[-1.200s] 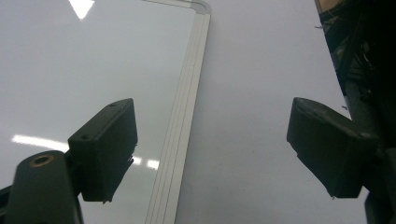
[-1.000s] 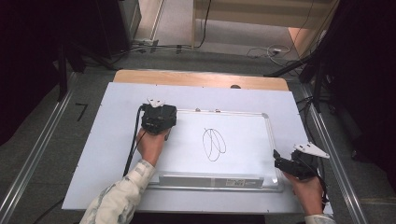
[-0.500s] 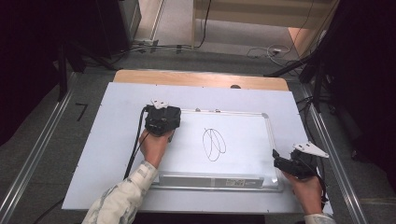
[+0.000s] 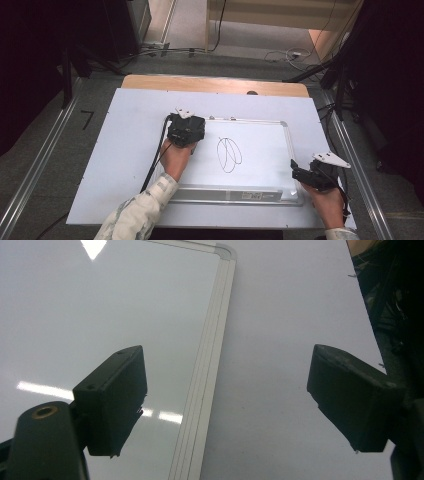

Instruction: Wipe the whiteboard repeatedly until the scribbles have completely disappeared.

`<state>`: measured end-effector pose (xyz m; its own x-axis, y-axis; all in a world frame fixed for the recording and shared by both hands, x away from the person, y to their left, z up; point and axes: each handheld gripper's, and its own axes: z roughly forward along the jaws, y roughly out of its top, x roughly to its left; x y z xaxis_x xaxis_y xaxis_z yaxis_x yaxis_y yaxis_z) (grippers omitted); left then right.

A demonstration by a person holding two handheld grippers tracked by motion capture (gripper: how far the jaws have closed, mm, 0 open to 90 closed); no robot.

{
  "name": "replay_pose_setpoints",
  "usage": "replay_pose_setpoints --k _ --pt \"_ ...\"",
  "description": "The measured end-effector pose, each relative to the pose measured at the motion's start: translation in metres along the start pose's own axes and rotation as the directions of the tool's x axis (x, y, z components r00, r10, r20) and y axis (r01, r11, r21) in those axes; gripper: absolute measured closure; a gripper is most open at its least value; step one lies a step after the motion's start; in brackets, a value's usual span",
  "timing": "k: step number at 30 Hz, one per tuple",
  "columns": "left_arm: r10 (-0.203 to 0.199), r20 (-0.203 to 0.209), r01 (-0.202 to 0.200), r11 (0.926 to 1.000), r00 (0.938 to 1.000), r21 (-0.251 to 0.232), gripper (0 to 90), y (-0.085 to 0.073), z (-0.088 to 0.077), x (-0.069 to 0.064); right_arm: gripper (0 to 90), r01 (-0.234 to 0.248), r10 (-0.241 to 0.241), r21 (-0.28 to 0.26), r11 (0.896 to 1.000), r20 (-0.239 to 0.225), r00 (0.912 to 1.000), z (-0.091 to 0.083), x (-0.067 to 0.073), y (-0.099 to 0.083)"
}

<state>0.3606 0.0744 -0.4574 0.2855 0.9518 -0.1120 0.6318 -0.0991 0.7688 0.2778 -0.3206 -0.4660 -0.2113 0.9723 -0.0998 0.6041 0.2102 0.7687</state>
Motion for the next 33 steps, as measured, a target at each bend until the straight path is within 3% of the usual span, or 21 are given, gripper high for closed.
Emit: replay_pose_setpoints --k 3,21,33 --pt "-0.006 0.011 0.006 0.9999 0.9999 0.015 40.9 -0.001 0.003 -0.005 14.9 0.001 -0.001 -0.003 1.000 0.000 1.0000 0.000 0.000 0.000" --pt "0.064 0.047 -0.066 0.9968 0.9969 0.045 41.0 -0.007 0.021 -0.036 14.9 0.003 -0.003 0.001 1.000 0.001 1.0000 0.000 0.000 0.000" --pt "0.095 0.045 -0.099 0.9902 0.9944 0.098 41.1 -0.014 0.035 -0.045 14.9 0.004 -0.004 0.001 1.000 -0.001 1.0000 0.000 0.000 -0.001"
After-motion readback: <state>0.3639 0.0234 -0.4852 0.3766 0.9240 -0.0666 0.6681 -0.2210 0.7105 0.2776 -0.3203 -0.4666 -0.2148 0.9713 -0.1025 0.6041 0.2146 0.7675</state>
